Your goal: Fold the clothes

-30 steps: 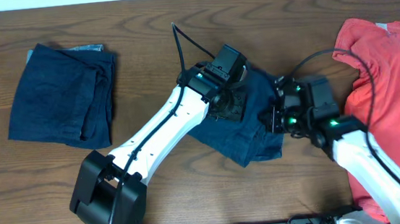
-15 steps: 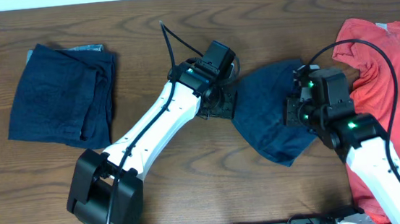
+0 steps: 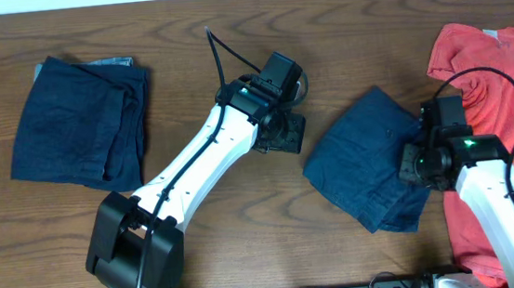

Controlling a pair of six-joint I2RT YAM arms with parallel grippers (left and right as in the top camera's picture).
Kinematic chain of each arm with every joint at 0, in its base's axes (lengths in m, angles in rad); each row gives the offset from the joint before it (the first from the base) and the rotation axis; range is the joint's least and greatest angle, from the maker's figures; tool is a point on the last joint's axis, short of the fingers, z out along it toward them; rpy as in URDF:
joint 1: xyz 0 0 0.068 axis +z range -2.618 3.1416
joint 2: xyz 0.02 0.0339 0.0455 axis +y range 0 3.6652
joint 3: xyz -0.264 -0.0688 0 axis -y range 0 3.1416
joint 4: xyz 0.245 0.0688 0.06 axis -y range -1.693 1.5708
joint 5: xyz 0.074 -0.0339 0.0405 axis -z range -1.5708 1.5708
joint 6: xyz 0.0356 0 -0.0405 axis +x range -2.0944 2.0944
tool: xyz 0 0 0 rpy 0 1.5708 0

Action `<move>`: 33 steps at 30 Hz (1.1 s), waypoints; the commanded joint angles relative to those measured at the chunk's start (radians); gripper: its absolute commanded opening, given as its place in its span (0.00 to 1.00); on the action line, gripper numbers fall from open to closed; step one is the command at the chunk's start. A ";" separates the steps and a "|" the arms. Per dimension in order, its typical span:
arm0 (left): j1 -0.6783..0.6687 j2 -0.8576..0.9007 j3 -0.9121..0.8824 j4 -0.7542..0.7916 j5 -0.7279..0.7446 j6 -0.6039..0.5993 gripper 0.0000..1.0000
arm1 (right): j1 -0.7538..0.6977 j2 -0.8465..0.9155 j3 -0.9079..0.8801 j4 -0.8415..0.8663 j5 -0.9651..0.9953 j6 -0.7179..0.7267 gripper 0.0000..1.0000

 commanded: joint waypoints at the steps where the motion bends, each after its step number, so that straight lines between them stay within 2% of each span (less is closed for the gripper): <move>1: 0.000 -0.014 0.009 -0.006 -0.006 0.018 0.53 | -0.016 0.001 0.011 0.053 -0.003 -0.034 0.59; 7: 0.000 -0.014 0.009 -0.068 -0.006 0.071 0.51 | -0.016 -0.024 0.084 0.092 -0.310 -0.163 0.50; 8: 0.000 -0.014 0.009 -0.078 -0.006 0.074 0.51 | -0.016 -0.028 0.095 0.080 -0.319 -0.162 0.49; 11: 0.000 -0.014 0.009 -0.101 -0.005 0.074 0.50 | -0.016 -0.039 0.123 0.034 -0.312 -0.151 0.34; 14: -0.002 -0.014 0.009 -0.103 0.005 0.077 0.41 | -0.016 -0.035 0.116 0.002 -0.261 -0.073 0.16; 16: -0.003 -0.014 0.009 -0.103 0.006 0.084 0.40 | -0.015 -0.028 0.100 0.008 -0.258 -0.043 0.11; 19: -0.003 -0.012 0.006 -0.099 0.005 0.113 0.41 | -0.014 -0.012 0.062 0.029 -0.223 -0.011 0.09; 21: -0.003 -0.011 -0.002 -0.084 0.006 0.114 0.41 | -0.017 0.007 0.043 0.025 -0.075 0.048 0.18; 23: -0.003 -0.011 -0.015 -0.072 0.006 0.114 0.41 | -0.032 0.034 0.036 0.029 0.119 0.125 0.13; 25: -0.003 -0.011 -0.030 -0.065 0.006 0.114 0.41 | -0.059 0.054 0.036 0.067 0.183 0.136 0.10; 26: -0.003 -0.011 -0.036 -0.065 0.006 0.114 0.41 | -0.072 0.058 0.036 0.091 0.177 0.134 0.11; 27: -0.003 -0.011 -0.042 -0.066 0.006 0.114 0.41 | -0.084 0.059 0.037 0.121 0.140 0.116 0.19; 28: -0.003 -0.011 -0.050 -0.065 0.006 0.114 0.41 | -0.095 0.058 0.037 0.162 0.066 0.054 0.34; 29: -0.003 -0.011 -0.055 -0.066 0.006 0.114 0.43 | -0.100 0.055 0.039 0.193 -0.013 -0.012 0.44; 30: -0.003 -0.011 -0.059 -0.066 0.006 0.114 0.48 | -0.103 0.051 0.047 0.220 -0.117 -0.087 0.51; 33: -0.003 -0.011 -0.062 -0.066 0.010 0.114 0.54 | -0.103 0.025 0.082 0.226 -0.244 -0.146 0.59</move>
